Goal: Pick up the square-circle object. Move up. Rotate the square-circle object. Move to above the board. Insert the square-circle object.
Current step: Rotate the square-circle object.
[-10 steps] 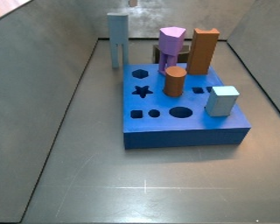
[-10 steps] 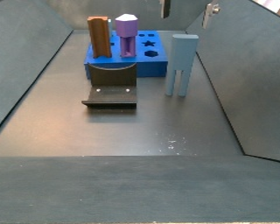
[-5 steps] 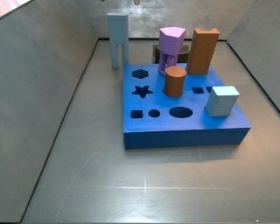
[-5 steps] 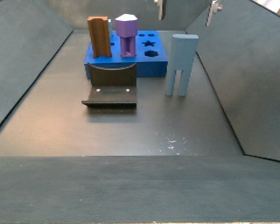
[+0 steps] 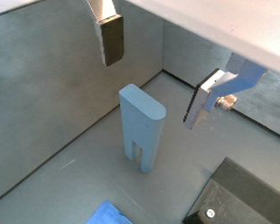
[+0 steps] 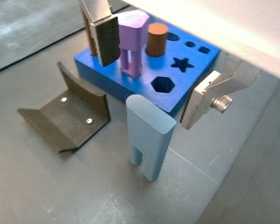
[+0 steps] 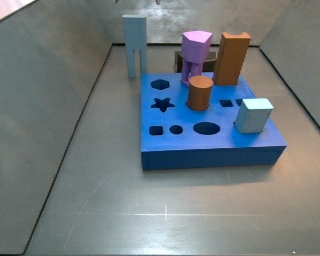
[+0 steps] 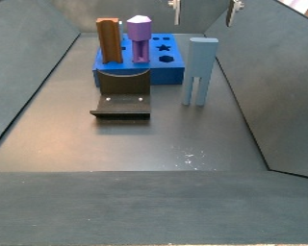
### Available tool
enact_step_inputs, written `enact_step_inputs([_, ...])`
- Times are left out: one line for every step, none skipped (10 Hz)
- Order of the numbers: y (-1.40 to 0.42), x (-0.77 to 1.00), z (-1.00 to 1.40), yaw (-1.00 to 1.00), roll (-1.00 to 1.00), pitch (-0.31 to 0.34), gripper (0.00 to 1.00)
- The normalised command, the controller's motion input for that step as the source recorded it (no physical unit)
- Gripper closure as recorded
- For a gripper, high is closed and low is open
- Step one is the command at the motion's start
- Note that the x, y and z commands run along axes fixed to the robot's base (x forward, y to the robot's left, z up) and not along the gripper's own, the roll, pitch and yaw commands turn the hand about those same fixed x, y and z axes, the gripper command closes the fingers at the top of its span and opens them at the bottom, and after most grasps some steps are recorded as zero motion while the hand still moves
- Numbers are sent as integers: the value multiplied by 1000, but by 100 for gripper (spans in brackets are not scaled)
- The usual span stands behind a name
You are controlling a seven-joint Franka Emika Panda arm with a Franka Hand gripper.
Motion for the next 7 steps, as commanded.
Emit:
enact_step_inputs([-2, 44, -26, 223, -48, 39, 0])
enact_step_inputs([0, 0, -1000, 147, -47, 38, 0])
enact_step_inputs([1, 10, -1000, 100, -46, 28, 0])
enact_step_inputs([1, 28, -1000, 69, -45, -11, 0])
enact_step_inputs([0, 23, -951, 57, -43, -30, 0])
enact_step_inputs([-3, 17, -799, 48, -41, -46, 0])
enact_step_inputs([-6, 11, -640, 45, -45, -56, 0])
